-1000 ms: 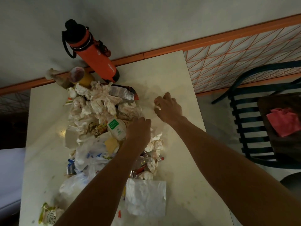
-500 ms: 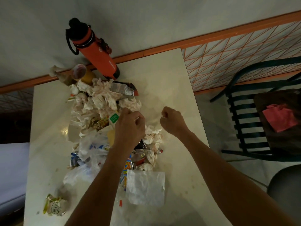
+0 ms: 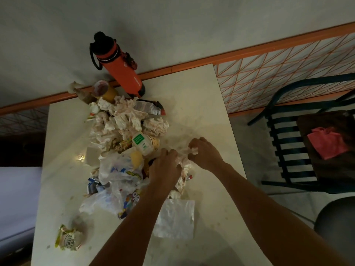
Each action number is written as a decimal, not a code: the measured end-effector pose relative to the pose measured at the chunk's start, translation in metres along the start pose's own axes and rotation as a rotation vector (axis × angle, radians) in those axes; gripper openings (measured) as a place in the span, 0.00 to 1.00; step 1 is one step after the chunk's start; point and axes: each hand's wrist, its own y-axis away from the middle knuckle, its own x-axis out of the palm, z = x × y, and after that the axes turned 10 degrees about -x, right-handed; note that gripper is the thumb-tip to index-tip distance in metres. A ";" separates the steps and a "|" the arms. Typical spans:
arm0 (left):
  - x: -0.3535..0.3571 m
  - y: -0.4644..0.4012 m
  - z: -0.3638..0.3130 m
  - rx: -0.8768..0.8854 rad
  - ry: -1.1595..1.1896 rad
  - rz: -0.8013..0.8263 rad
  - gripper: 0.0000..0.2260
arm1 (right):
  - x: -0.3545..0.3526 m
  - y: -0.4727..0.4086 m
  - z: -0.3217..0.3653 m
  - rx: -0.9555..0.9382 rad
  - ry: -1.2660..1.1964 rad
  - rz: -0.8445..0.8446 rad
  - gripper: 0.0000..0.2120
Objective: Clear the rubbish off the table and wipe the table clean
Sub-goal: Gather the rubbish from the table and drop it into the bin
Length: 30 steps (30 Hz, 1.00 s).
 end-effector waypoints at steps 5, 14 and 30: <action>0.010 -0.007 -0.002 0.031 -0.064 0.044 0.09 | -0.006 0.021 -0.003 0.157 -0.264 -0.150 0.08; 0.004 -0.002 0.011 -0.003 0.190 -0.052 0.10 | 0.001 0.030 0.009 0.014 0.005 0.127 0.26; -0.001 0.038 0.042 -0.276 0.474 -0.001 0.11 | 0.033 0.033 0.014 -0.005 0.244 0.292 0.24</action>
